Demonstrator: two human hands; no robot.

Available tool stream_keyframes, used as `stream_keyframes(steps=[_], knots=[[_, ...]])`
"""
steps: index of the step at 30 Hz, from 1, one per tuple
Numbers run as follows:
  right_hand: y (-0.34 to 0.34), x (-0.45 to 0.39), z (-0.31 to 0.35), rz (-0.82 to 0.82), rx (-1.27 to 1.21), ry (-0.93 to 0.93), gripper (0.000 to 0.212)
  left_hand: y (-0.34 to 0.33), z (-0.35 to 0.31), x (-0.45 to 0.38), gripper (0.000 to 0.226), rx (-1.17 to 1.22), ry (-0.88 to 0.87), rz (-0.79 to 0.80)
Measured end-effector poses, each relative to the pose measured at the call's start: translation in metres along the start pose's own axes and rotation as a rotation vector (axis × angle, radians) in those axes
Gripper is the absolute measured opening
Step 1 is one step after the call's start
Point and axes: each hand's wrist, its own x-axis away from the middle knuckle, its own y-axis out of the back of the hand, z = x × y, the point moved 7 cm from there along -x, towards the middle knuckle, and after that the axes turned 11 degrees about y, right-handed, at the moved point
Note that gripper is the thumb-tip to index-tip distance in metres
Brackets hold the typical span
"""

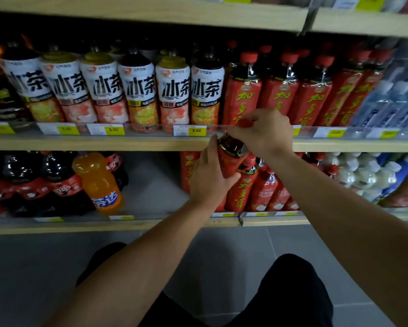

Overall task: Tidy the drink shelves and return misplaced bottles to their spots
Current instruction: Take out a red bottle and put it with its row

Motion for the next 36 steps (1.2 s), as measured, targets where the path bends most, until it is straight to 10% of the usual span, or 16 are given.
stream_keyframes(steps=[14, 26, 36], knots=[[-0.013, 0.026, -0.058, 0.243, -0.388, -0.108, 0.060, -0.013, -0.034, -0.023, 0.097, 0.305, -0.072, 0.177], [-0.011, 0.024, -0.064, -0.001, -0.217, -0.092, 0.069, -0.015, -0.033, -0.026, 0.105, 0.216, -0.164, 0.306], [0.037, 0.011, -0.059, -0.256, -0.167, -0.077, 0.075, 0.012, 0.027, -0.082, 0.089, -0.717, -0.276, 0.135]])
